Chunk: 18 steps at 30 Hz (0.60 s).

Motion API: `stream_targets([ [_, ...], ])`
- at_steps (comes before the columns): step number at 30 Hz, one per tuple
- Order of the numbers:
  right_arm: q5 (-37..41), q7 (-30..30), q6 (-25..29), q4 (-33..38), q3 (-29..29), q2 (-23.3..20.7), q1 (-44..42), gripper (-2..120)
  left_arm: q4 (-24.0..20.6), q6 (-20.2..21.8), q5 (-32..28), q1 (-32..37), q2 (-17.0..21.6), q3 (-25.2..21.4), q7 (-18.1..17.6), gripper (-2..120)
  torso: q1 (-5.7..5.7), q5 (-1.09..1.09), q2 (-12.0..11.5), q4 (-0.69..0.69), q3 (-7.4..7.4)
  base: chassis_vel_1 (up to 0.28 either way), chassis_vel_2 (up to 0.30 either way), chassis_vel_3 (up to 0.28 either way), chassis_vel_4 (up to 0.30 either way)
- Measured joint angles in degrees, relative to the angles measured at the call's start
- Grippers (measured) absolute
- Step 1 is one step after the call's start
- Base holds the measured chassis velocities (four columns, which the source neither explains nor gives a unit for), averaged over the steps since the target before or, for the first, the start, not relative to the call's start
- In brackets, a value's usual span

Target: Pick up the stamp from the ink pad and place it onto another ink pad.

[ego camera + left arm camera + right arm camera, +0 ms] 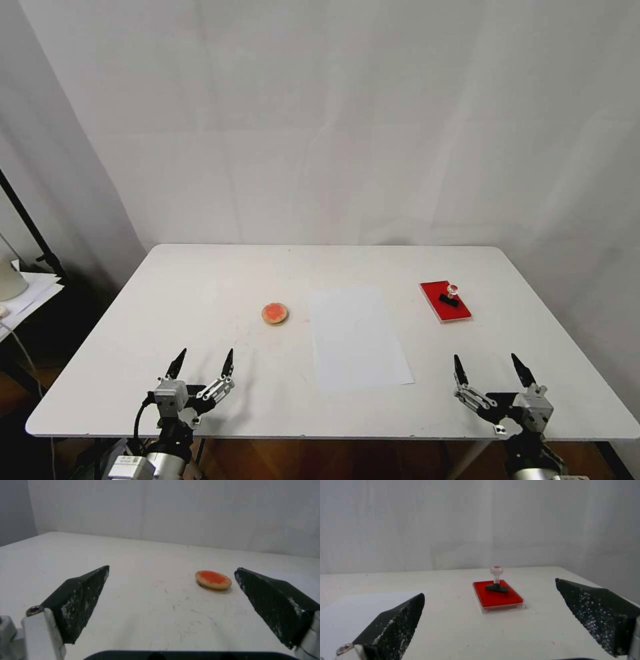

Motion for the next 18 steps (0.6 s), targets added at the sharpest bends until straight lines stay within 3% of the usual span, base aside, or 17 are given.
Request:
stream_targets([
  [11, 0.99, -0.03, -0.04, 0.30, 0.03, -0.63, 0.10, 100, 0.00, 0.00, 0.00, 0.00, 0.00, 0.00, 0.00, 100, 0.00, 0.00, 0.00, 0.00, 0.00, 0.000, 0.000, 0.000, 0.000],
  [16, 4.73, 0.90, -1.54, 0.66, 0.11, -3.62, 1.48, 100, 0.00, 0.00, 0.00, 0.00, 0.00, 0.00, 0.00, 100, 0.00, 0.00, 0.00, -0.01, 0.00, 0.000, 0.000, 0.000, 0.000],
  [18, 9.63, 1.99, -3.89, 0.67, 0.14, -7.52, 3.94, 100, 0.00, 0.00, 0.00, 0.00, -0.01, 0.00, 0.00, 100, 0.00, 0.01, 0.00, 0.00, 0.00, 0.000, 0.000, 0.000, 0.000],
])
